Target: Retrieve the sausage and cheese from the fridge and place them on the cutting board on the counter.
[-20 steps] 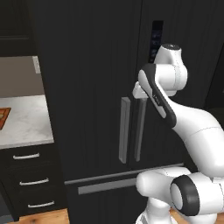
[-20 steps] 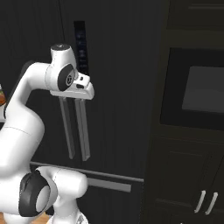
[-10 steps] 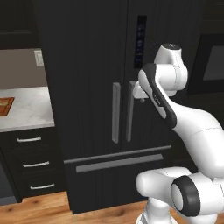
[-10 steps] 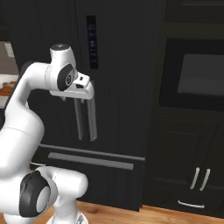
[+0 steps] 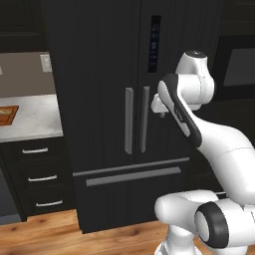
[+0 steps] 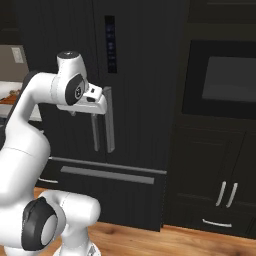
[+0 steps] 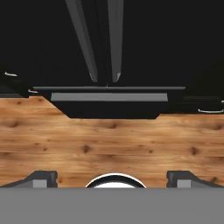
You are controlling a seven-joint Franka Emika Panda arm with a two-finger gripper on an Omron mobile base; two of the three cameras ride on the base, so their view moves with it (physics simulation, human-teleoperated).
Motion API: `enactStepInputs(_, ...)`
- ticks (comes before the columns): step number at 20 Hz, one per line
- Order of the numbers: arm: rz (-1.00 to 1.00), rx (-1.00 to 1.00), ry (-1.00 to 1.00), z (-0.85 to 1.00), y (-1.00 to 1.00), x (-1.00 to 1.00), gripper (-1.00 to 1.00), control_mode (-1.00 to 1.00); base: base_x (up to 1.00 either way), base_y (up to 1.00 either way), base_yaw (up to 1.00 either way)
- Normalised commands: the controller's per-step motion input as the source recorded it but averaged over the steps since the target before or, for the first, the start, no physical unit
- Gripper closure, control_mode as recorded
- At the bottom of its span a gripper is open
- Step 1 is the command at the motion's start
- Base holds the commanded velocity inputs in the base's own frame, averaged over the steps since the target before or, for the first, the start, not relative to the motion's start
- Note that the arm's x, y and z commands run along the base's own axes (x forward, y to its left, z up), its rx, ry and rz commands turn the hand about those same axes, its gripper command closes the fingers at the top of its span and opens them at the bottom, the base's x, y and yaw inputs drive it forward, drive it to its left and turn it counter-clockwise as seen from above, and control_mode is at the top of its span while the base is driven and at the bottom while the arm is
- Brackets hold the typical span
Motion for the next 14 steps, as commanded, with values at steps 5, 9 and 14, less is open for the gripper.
enactStepInputs(5,0.00,0.00,0.00,0.00,0.00,0.00,-1.00,1.00,0.00,0.00,0.00)
enactStepInputs(9,0.00,0.00,0.00,0.00,0.00,0.00,-1.00,1.00,0.00,0.00,0.00)
enactStepInputs(14,0.00,0.00,0.00,0.00,0.00,0.00,-1.00,-1.00,0.00,0.00,0.00)
